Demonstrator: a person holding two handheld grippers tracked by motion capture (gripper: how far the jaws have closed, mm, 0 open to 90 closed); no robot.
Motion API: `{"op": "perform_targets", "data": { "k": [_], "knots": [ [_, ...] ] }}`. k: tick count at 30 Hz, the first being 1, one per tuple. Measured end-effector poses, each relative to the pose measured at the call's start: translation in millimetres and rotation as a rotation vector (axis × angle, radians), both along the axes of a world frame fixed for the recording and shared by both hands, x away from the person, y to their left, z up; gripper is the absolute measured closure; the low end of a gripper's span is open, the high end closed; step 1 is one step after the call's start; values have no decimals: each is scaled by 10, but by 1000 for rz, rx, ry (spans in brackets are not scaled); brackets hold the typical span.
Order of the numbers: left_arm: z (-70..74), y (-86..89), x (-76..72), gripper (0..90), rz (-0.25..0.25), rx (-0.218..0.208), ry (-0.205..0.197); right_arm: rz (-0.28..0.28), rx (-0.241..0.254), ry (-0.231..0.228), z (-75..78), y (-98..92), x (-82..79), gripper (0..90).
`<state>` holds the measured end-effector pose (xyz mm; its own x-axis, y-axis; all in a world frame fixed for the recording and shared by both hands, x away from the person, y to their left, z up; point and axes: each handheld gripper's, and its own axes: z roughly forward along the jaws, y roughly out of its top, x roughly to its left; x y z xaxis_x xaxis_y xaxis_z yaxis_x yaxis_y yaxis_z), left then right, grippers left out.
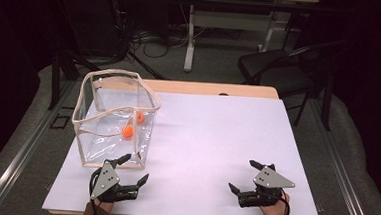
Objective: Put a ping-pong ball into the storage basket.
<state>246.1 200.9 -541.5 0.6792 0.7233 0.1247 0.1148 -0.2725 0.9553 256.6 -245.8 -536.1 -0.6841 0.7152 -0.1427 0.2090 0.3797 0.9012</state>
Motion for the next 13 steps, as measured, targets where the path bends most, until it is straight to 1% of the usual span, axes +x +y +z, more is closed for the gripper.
{"op": "perform_targets", "data": {
  "k": [3, 6, 8, 13],
  "knots": [
    [-1, 0, -2, 158, 0, 0, 0, -10, 11, -7, -4, -43, -32, 6],
    [0, 2, -2, 158, 0, 0, 0, -27, 6, -17, -4, -67, -63, 9],
    [-1, -1, 0, 158, -2, 2, 2, -31, 11, -23, -4, -82, -73, 12],
    [-1, -10, 10, 158, -3, 5, 3, -34, 17, -22, -20, -97, -69, 15]
  ]
}}
